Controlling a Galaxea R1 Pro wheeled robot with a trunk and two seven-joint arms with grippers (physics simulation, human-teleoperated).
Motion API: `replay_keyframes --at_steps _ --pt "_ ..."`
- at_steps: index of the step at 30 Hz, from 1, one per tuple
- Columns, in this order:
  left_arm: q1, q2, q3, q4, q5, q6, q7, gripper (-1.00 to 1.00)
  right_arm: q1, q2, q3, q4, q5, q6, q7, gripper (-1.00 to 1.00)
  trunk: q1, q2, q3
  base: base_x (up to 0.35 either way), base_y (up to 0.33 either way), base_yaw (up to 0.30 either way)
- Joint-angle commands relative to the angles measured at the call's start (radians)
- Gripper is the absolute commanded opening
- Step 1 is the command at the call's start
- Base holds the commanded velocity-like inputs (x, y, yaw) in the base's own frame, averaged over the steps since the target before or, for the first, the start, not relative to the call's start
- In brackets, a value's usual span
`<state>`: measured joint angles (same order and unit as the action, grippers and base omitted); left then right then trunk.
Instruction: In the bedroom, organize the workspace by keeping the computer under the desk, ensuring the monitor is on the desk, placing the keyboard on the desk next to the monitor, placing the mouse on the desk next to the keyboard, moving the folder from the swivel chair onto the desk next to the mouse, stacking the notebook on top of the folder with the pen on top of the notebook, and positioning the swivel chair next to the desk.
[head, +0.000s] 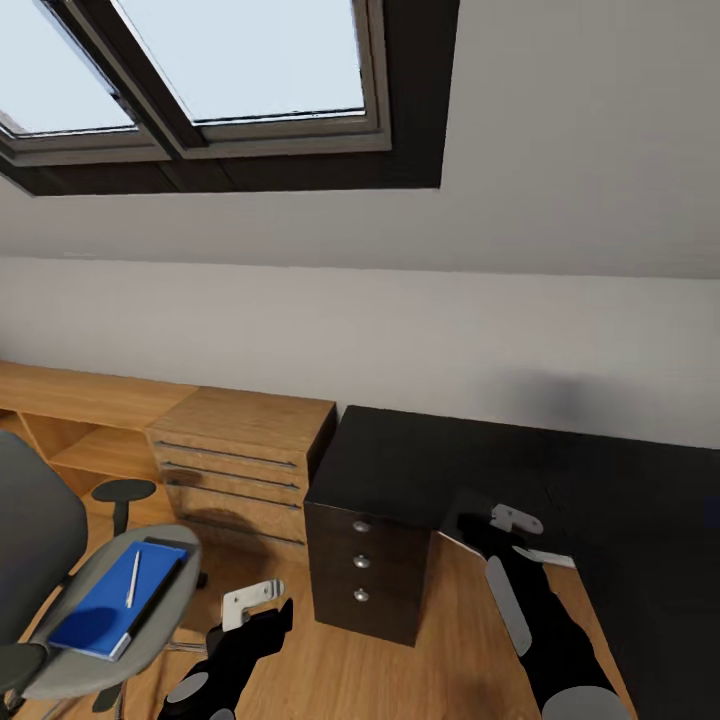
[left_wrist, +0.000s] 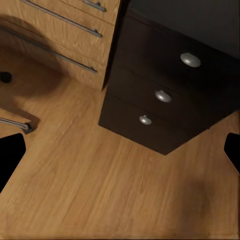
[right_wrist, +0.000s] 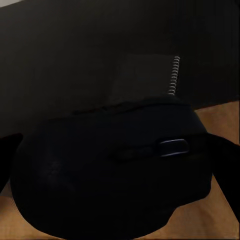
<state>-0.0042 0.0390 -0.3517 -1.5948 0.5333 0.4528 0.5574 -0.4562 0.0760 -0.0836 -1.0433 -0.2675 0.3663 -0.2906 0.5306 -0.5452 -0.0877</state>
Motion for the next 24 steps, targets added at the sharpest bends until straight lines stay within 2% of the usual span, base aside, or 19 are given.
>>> replay_keyframes --at_steps 1,17,24 --pt "0.0 0.001 -0.002 -0.002 0.009 0.001 0.009 1.0 -0.001 0.001 -0.001 -0.001 -0.01 0.003 -0.005 -1.0 0.0 -0.002 -0.002 -0.331 0.0 -0.261" --pt "0.0 0.001 -0.003 -0.002 0.009 0.001 0.009 1.0 -0.001 0.001 -0.002 0.0 -0.01 0.002 -0.005 -1.0 0.0 -0.002 -0.002 -0.335 0.0 -0.264" --pt "0.0 0.001 -0.001 -0.002 0.008 0.001 0.009 1.0 -0.001 0.002 -0.001 -0.001 -0.011 0.003 -0.005 -1.0 0.0 -0.002 -0.002 -0.336 0.0 -0.065"
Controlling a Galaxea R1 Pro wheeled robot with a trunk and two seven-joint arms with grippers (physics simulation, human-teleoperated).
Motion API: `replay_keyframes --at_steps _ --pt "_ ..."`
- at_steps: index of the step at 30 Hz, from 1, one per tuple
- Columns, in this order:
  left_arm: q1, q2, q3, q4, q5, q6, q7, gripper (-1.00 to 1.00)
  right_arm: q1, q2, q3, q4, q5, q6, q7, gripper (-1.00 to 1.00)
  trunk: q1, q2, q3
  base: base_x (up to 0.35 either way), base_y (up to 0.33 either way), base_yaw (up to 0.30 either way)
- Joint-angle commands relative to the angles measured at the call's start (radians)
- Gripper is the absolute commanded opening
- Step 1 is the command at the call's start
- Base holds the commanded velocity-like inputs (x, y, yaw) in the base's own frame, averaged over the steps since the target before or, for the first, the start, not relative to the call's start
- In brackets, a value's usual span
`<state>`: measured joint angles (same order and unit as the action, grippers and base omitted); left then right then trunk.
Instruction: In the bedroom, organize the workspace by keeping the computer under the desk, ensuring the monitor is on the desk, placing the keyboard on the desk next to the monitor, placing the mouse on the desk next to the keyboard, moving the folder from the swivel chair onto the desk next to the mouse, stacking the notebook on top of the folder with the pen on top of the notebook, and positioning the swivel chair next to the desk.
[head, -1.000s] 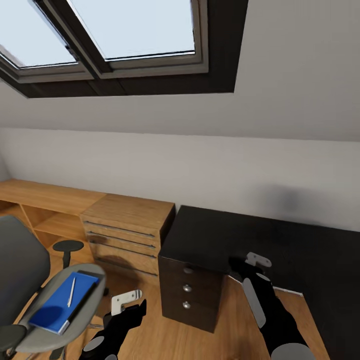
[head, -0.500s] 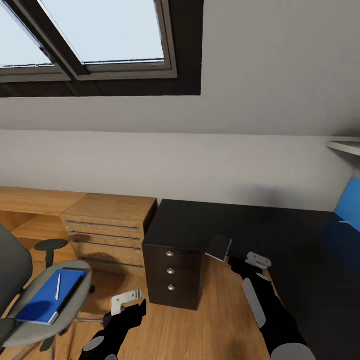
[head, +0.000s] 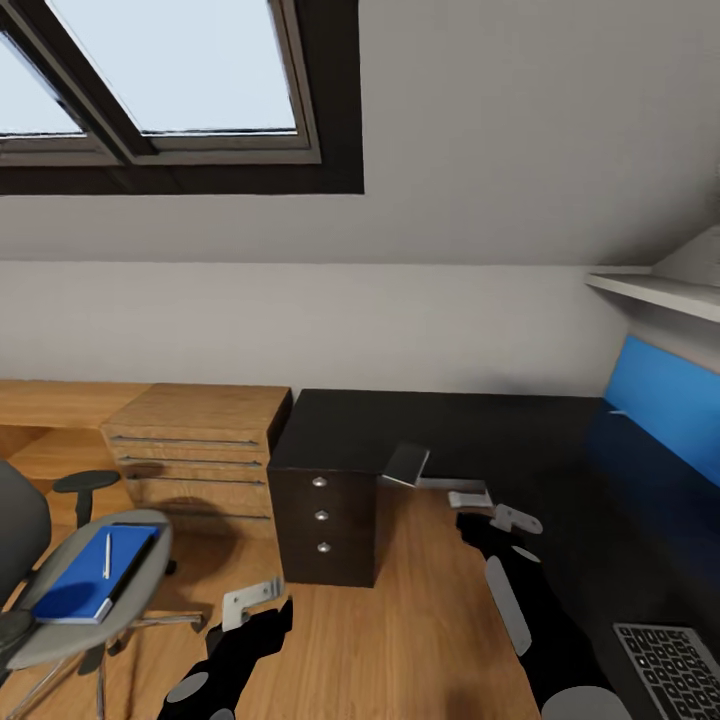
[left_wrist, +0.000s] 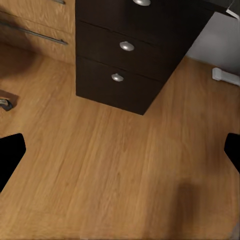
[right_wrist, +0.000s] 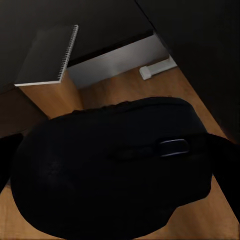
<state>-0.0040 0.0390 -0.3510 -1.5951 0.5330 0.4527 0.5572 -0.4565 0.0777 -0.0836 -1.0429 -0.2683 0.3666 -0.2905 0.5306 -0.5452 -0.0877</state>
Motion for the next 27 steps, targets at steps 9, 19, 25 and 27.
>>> replay_keyframes --at_steps 9,19,25,27 --pt "-0.001 0.001 -0.002 -0.002 0.009 0.001 0.009 1.0 -0.001 0.001 -0.001 -0.002 -0.009 0.003 -0.006 -1.0 0.0 -0.002 -0.002 -0.336 -0.008 -0.001" --pt "-0.001 0.001 -0.003 -0.001 0.01 0.001 0.009 1.0 -0.001 0.001 -0.001 -0.002 -0.009 0.003 -0.006 -1.0 0.0 -0.002 -0.002 -0.317 -0.132 0.0" --pt "-0.001 0.001 -0.003 0.002 0.011 0.002 0.008 1.0 -0.001 0.001 -0.001 -0.002 -0.009 0.002 -0.006 -1.0 0.0 -0.002 -0.002 -0.271 -0.179 0.0" --pt "-0.001 0.0 -0.003 0.005 0.011 0.003 0.008 1.0 -0.001 0.0 -0.001 -0.002 -0.009 0.002 -0.006 -1.0 0.0 -0.002 -0.002 -0.137 -0.289 0.0"
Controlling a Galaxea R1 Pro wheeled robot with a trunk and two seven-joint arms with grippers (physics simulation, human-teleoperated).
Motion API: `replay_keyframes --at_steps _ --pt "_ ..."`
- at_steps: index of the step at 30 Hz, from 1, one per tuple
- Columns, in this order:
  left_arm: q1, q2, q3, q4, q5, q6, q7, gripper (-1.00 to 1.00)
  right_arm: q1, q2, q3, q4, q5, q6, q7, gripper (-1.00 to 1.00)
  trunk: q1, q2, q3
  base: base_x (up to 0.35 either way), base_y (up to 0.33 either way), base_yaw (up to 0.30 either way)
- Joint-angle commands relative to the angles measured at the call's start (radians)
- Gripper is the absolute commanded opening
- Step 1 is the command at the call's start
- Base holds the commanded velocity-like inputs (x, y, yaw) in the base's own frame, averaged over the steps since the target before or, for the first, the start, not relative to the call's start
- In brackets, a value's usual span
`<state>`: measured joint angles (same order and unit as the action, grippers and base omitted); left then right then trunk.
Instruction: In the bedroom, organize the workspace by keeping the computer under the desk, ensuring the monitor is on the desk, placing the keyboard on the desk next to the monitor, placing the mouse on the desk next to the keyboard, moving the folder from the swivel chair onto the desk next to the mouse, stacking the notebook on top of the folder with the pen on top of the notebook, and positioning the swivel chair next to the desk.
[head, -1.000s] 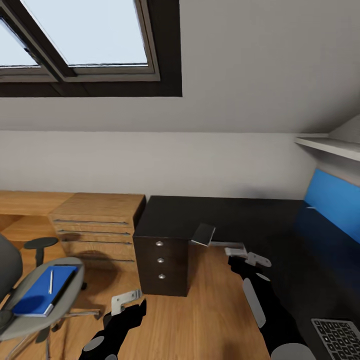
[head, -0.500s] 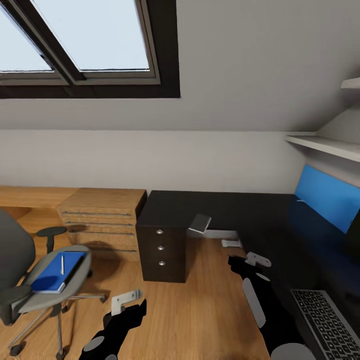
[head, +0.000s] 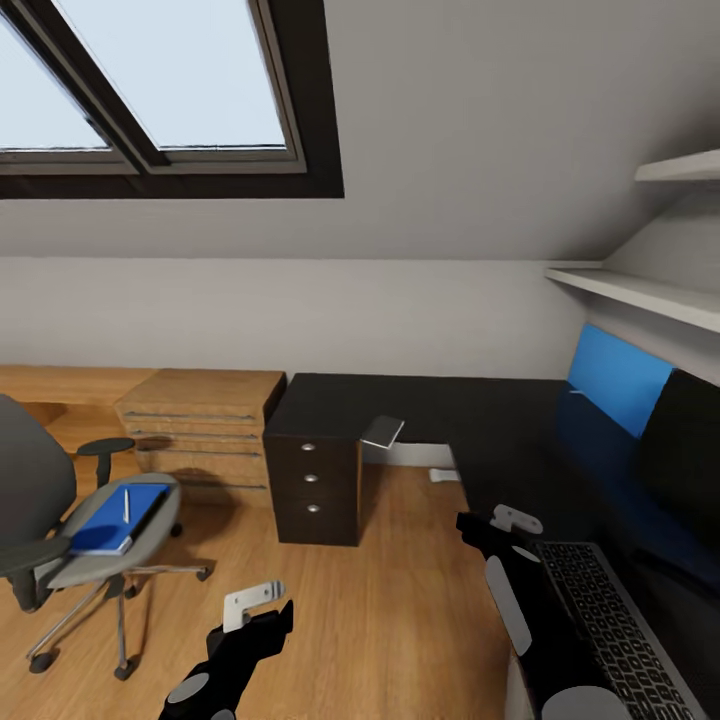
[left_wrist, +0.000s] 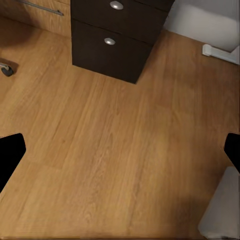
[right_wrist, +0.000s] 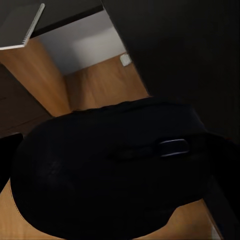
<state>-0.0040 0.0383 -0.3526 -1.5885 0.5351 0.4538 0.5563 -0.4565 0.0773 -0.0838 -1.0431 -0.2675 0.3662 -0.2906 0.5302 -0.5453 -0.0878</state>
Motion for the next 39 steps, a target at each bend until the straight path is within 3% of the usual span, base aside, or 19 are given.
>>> replay_keyframes --at_steps 1,13,27,39 --pt "-0.001 0.001 -0.002 -0.001 0.008 0.002 0.009 1.0 -0.001 0.0 -0.001 -0.002 -0.01 0.003 -0.005 -1.0 0.0 -0.002 -0.002 -0.092 -0.306 0.0" --pt "-0.001 0.0 -0.002 0.004 0.008 0.002 0.01 1.0 -0.001 -0.001 -0.001 -0.002 -0.009 0.001 -0.005 -1.0 0.0 -0.002 -0.002 -0.013 -0.322 0.0" --pt "-0.001 0.0 -0.002 0.004 0.009 0.003 0.008 1.0 -0.001 -0.001 0.001 -0.001 -0.006 -0.001 -0.005 -1.0 0.0 -0.002 -0.002 -0.206 -0.231 0.0" --pt "-0.001 0.001 -0.001 0.004 0.01 0.003 0.008 1.0 -0.001 -0.001 0.001 0.003 -0.006 -0.002 -0.005 -1.0 0.0 -0.002 -0.002 -0.026 0.037 0.0"
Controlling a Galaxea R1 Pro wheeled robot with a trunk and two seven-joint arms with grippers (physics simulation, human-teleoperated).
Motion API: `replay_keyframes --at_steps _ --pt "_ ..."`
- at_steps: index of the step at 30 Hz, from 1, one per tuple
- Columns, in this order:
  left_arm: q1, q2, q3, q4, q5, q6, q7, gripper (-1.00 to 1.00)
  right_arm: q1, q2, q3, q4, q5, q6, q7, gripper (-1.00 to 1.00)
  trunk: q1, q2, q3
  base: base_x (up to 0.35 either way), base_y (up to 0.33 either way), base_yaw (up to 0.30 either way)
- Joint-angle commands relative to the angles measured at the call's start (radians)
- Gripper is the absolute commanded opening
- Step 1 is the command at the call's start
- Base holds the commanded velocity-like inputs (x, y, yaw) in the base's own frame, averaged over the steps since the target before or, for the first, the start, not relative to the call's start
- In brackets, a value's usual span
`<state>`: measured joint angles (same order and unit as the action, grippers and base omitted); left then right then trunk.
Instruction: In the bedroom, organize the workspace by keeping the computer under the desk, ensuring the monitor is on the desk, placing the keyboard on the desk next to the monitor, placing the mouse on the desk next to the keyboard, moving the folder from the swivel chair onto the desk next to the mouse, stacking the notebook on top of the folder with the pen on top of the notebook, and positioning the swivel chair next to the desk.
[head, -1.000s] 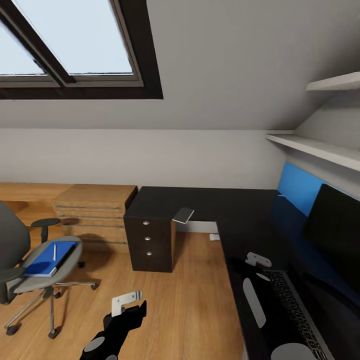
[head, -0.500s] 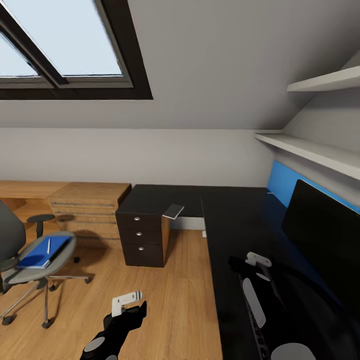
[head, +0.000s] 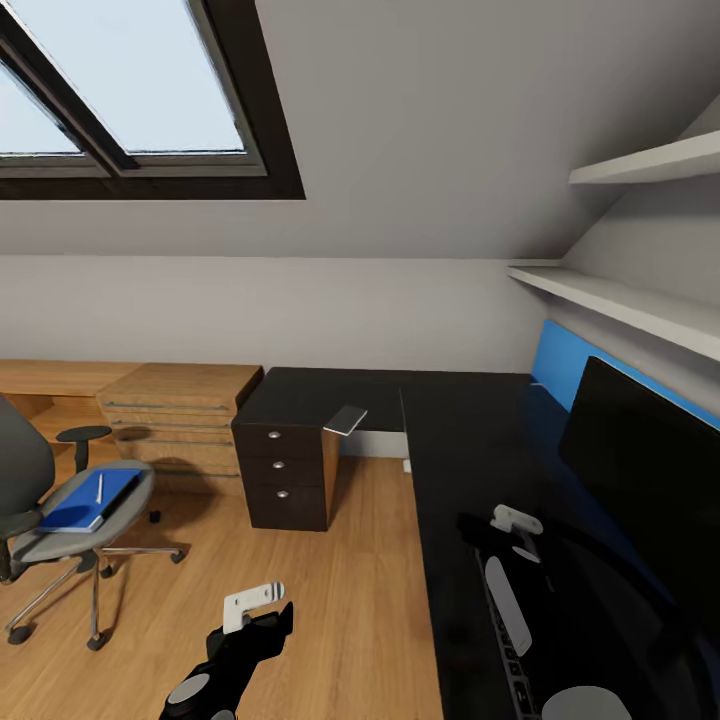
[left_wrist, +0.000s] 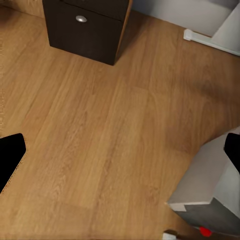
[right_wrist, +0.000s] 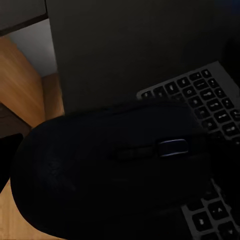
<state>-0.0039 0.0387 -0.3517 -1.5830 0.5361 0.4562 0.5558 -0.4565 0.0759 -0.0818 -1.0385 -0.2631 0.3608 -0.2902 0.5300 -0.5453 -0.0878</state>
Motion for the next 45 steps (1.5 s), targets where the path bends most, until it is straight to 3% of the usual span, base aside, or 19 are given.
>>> replay_keyframes --at_steps 1,32,45 --pt "-0.001 0.001 -0.002 -0.002 0.009 0.001 0.009 1.0 -0.001 0.001 -0.001 -0.001 -0.01 0.003 -0.006 -1.0 0.0 -0.002 -0.002 -0.001 0.284 0.0" --pt "-0.001 0.001 -0.003 -0.002 0.007 -0.001 0.009 1.0 -0.001 0.001 0.0 0.001 -0.008 -0.002 -0.001 -1.0 0.0 -0.002 -0.002 0.232 0.253 0.0" --pt "-0.001 0.001 -0.003 -0.002 0.007 -0.001 0.008 1.0 -0.001 0.003 0.004 0.002 -0.009 -0.002 0.002 -1.0 0.0 -0.002 -0.002 0.322 0.026 0.0"
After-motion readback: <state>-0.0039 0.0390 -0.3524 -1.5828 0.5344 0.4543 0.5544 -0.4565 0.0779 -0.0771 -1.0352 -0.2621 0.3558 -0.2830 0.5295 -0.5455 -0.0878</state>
